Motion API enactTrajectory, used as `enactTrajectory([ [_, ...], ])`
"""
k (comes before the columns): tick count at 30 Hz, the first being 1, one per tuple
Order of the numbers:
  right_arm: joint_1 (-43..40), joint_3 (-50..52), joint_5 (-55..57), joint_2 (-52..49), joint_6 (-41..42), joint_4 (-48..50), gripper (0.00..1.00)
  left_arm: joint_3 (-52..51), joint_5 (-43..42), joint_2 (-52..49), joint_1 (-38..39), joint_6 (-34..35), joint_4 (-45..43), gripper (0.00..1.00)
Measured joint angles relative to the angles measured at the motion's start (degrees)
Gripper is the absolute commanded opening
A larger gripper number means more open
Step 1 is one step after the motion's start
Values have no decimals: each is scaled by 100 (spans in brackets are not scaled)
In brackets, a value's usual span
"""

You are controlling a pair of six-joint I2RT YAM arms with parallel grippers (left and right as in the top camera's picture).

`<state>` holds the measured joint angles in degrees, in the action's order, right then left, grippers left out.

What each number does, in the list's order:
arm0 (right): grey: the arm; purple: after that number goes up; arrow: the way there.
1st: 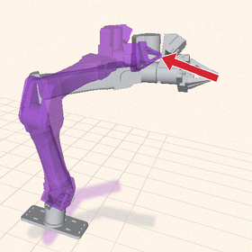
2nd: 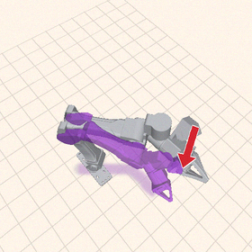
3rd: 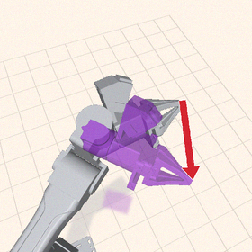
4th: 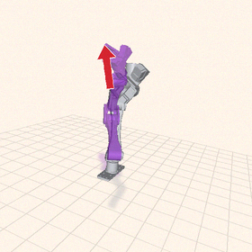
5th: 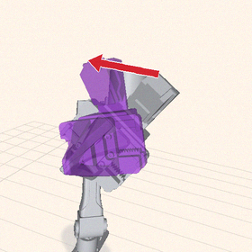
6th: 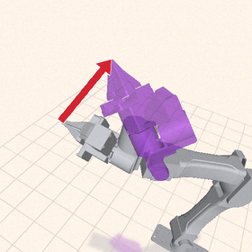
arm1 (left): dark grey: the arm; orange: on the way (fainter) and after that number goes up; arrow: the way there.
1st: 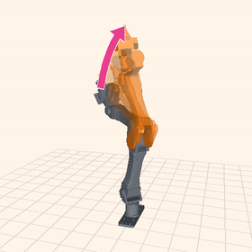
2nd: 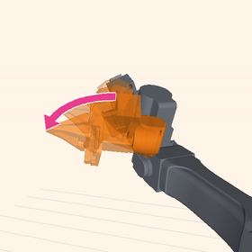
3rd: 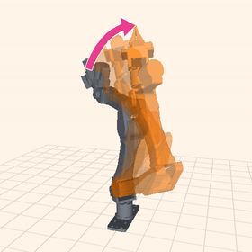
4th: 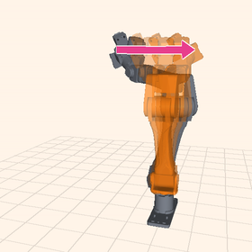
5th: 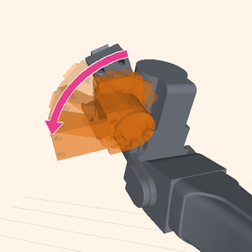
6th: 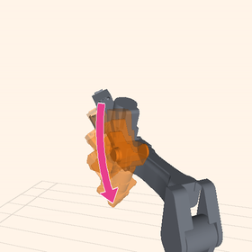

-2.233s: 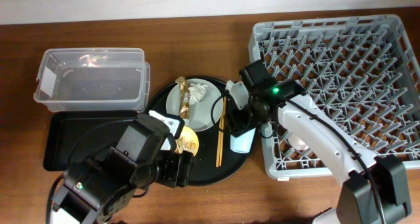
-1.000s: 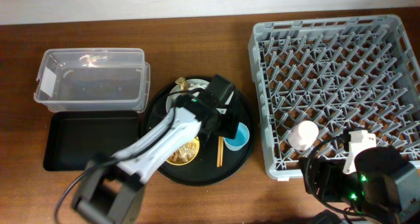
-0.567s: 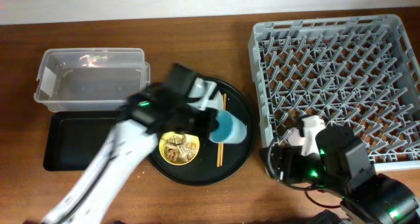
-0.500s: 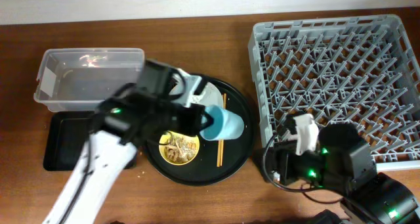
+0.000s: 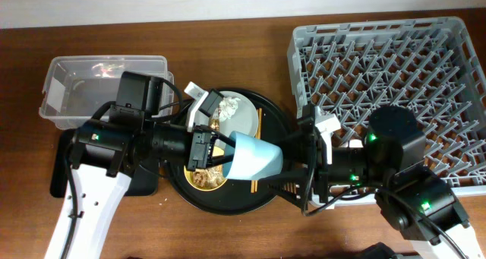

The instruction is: Sort waste into correct bins and load items into the dishwasher rack

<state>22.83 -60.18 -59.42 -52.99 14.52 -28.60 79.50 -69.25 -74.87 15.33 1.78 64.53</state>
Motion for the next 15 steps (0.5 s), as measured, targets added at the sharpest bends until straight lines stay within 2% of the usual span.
enactTrajectory([
  [1, -22, 0, -31, 0, -7, -2, 70, 0, -46, 0, -4, -28, -2, 0],
  [4, -63, 0, -92, -35, -55, 20, 60, 0, -175, 20, -26, -68, -28, 0],
  [5, -70, 0, -138, -35, -96, 33, 56, 0, -201, 20, -37, -74, -26, 5],
  [6, -74, 0, -177, -35, -114, 35, 50, 0, -236, 20, -44, -74, -26, 46],
  [7, -81, 0, -221, -35, -120, 33, 48, 0, -256, 20, -52, -85, -28, 66],
  [8, -76, 0, -236, -33, -101, 0, 45, 0, -249, 20, -55, -111, -44, 78],
  [11, -321, -2, -262, 26, -96, -234, 42, 0, 15, 20, -70, -85, -68, 83],
  [13, -1078, 0, -304, 350, -103, -785, 42, 0, 240, 20, -90, -87, -85, 87],
  [14, -1572, -37, -201, 498, -103, -1377, 42, 0, 289, 20, -90, -87, -87, 92],
  [15, -2022, -33, 138, 581, -96, -1620, 42, 0, 372, 20, -101, -90, -50, 93],
])
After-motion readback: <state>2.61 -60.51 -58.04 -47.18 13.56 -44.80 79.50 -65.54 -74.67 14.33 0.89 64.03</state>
